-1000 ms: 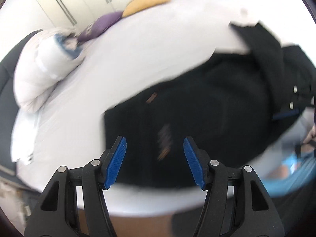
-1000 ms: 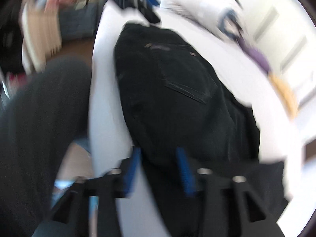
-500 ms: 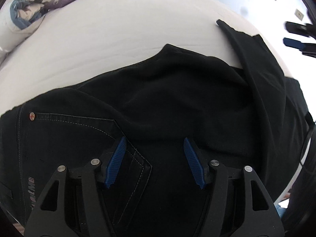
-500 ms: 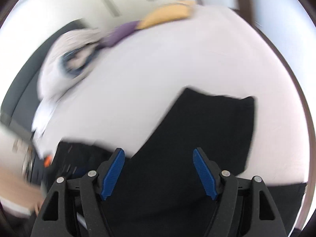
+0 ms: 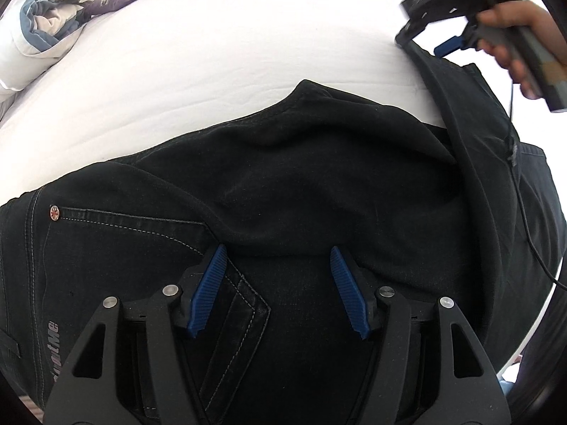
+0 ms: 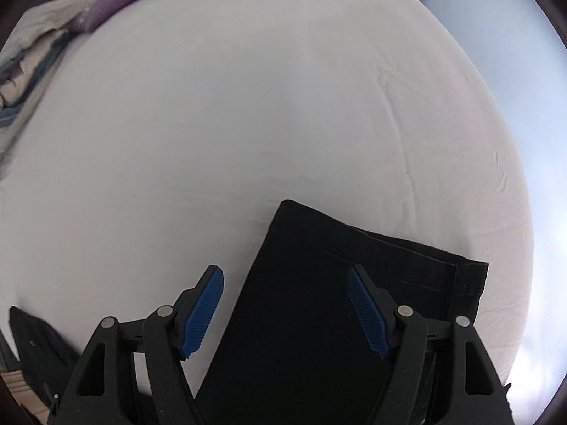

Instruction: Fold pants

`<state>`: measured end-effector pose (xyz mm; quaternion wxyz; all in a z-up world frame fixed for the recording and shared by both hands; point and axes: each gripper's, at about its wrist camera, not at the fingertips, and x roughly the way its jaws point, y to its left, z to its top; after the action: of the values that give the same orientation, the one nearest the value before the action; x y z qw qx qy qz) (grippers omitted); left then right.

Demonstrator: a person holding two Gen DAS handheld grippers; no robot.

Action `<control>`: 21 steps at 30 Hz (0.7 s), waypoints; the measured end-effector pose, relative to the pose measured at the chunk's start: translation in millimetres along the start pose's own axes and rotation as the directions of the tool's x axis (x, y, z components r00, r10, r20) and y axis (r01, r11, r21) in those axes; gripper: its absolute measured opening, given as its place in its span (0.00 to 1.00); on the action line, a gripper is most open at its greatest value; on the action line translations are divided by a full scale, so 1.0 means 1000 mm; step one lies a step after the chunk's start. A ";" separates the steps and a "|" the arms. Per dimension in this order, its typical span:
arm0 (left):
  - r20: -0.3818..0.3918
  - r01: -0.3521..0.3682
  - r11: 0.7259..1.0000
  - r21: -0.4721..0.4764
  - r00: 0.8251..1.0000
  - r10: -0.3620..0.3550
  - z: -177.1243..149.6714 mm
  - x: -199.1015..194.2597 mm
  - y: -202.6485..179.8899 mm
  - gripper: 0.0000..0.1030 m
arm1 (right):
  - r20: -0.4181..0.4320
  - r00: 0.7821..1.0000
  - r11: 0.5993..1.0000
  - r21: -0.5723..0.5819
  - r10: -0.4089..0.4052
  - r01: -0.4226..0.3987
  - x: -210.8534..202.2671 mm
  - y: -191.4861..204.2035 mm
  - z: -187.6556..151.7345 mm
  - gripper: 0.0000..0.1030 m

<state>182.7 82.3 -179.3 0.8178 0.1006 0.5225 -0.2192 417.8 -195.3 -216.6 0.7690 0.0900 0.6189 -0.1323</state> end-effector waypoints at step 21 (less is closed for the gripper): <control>-0.055 -0.043 0.998 -0.049 0.998 0.041 0.003 -0.002 0.000 0.59 | 0.436 0.870 0.943 0.118 0.231 -0.310 -0.129 -0.170 -0.134 0.02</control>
<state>184.7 81.6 -176.5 0.8102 0.0967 0.5474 -0.1859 214.6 -304.0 -115.9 0.8822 0.2165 0.4070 -0.0956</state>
